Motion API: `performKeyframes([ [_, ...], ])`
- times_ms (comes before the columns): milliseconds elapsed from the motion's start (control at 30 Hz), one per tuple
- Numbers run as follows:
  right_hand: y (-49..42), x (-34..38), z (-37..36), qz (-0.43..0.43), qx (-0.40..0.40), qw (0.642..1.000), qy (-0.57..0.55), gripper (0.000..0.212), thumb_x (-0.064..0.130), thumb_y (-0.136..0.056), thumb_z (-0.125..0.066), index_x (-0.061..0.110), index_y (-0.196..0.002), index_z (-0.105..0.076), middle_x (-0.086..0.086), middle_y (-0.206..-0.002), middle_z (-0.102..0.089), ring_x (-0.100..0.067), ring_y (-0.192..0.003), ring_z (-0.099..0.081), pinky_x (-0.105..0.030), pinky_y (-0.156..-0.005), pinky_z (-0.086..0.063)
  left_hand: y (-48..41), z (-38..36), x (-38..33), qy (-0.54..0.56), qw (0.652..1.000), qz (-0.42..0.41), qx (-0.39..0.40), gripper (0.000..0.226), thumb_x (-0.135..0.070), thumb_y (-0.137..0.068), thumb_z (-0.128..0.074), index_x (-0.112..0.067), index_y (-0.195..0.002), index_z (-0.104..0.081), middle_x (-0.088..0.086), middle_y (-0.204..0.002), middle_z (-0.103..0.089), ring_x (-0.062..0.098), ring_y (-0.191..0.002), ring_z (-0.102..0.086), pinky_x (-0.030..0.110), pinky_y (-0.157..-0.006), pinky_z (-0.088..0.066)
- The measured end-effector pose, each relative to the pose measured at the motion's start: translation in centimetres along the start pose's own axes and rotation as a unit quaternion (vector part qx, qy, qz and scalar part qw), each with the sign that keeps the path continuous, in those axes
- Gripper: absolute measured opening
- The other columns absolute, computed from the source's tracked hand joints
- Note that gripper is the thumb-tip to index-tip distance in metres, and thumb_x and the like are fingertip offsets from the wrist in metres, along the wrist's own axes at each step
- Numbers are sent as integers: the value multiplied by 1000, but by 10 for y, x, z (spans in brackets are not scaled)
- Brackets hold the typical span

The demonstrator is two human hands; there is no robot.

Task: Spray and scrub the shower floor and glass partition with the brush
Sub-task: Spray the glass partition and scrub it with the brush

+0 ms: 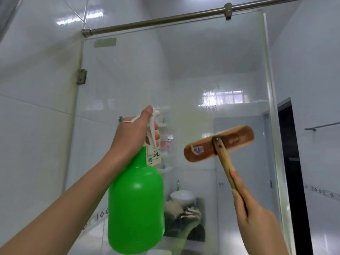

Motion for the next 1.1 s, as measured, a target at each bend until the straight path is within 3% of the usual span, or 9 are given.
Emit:
performKeyframes([
  [100,-61,31,14,75,-38,996,6,55,32,-101,-33,56,-144,-8,-3,-52,-49,-15,-44,-47,-24,-41,-31,-4,4,2,-11,1000,-1,-17,51,-52,-98,-54,-11,-73,-72,3,-54,-67,22,-54,-65,44,-72,-60],
  [200,-119,52,31,104,-85,991,-4,53,27,-103,-31,50,-147,-12,-1,-54,-46,-13,-47,-43,-25,-42,-28,-9,2,1,21,1000,4,-19,41,-46,-99,-55,-12,-87,-75,1,-62,-73,19,-62,-72,30,-66,-57],
  [367,-30,11,2,45,-20,999,-21,57,34,-100,-34,56,-144,-6,0,-49,-45,-13,-41,-44,-23,-40,-34,-13,7,-5,-20,999,-22,-21,33,-44,-96,-59,-17,-86,-75,-2,-78,-78,10,-73,-70,30,-76,-50],
  [433,-18,13,-6,44,13,999,-17,57,37,-99,-33,59,-141,-1,0,-51,-48,-13,-43,-47,-23,-41,-34,-13,5,-6,-4,1000,-17,-9,33,-43,-97,-58,-15,-88,-74,1,-82,-79,18,-62,-65,31,-66,-50],
  [633,-126,58,27,119,-85,989,-22,52,29,-103,-29,51,-147,-11,-1,-55,-48,-15,-48,-48,-29,-46,-35,-7,-11,-5,1,1000,-6,9,31,-39,-98,-58,-13,-94,-75,0,-84,-79,15,-43,-51,23,-45,-45],
  [800,-21,0,4,11,-66,998,-24,59,34,-99,-36,62,-140,-4,-8,-51,-50,-14,-38,-37,-29,-38,-31,-3,-2,-6,31,999,-23,-15,32,-41,-98,-58,-16,-91,-76,0,-82,-78,14,-40,-50,25,-48,-44],
  [900,-61,9,20,39,-104,994,-6,55,31,-101,-38,56,-143,-13,-11,-59,-58,-17,-42,-45,-23,-38,-32,-4,1,-7,25,999,-26,-15,32,-42,-98,-58,-17,-91,-76,-1,-83,-79,14,-40,-49,24,-47,-44],
  [1033,-146,43,64,79,-148,984,-50,51,27,-103,-31,52,-146,-17,-21,-108,-66,-33,-77,-61,-40,-66,-49,-4,-2,-7,31,999,-19,-10,32,-42,-98,-58,-16,-91,-76,0,-84,-79,14,-40,-48,26,-51,-43],
  [1100,-127,32,57,78,-149,985,-49,51,29,-103,-32,54,-145,-15,-22,-96,-66,-36,-75,-62,-42,-64,-51,-4,-1,-7,40,999,-20,-13,31,-41,-98,-58,-17,-90,-76,1,-84,-79,14,-40,-48,27,-51,-43],
])
Point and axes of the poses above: each hand's wrist, its own y-axis away from the middle knuckle, its own z-axis out of the back of the hand, x = y × z, the point moved 7 cm from there along -y, towards the middle knuckle
